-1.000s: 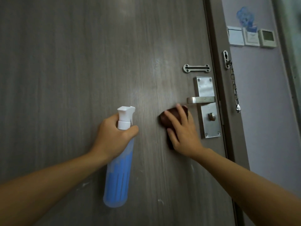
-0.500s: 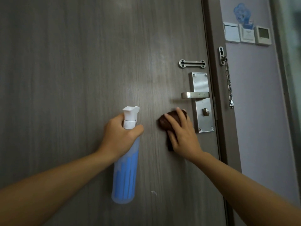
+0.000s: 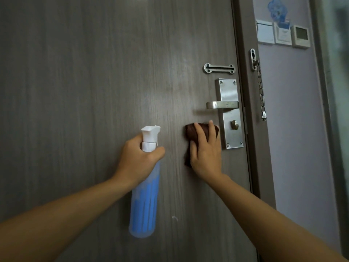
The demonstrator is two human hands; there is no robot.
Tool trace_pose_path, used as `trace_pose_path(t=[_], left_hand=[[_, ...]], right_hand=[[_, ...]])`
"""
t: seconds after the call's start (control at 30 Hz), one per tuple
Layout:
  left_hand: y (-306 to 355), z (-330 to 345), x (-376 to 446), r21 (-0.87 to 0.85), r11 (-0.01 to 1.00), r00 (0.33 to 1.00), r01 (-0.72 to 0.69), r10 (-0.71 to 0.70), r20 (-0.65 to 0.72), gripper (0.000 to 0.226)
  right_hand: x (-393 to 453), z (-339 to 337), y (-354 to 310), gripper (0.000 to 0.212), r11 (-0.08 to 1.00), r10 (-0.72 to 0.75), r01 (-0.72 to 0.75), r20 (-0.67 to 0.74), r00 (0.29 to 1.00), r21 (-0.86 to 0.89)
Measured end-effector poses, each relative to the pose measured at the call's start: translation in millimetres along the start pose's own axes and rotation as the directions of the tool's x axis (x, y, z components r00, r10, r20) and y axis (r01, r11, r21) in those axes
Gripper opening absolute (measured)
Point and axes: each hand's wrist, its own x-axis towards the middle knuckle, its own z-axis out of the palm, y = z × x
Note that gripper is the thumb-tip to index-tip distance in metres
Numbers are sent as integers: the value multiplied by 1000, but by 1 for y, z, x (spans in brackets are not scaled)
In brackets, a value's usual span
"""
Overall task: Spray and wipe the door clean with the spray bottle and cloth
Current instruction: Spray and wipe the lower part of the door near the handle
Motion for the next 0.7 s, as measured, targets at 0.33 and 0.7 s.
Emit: trace_pose_path(t=[0.33,0.7], left_hand=[[-2,-14,6,21,1000,1000,11,-10,-24,28],[2,-23,17,9,1000,998,26,-25,-55,23]], right_hand=[[-12,2,15,60,873,-471,482,131,872,-68],[-22,15,-15,59,938,-343,346,100,934,-23]])
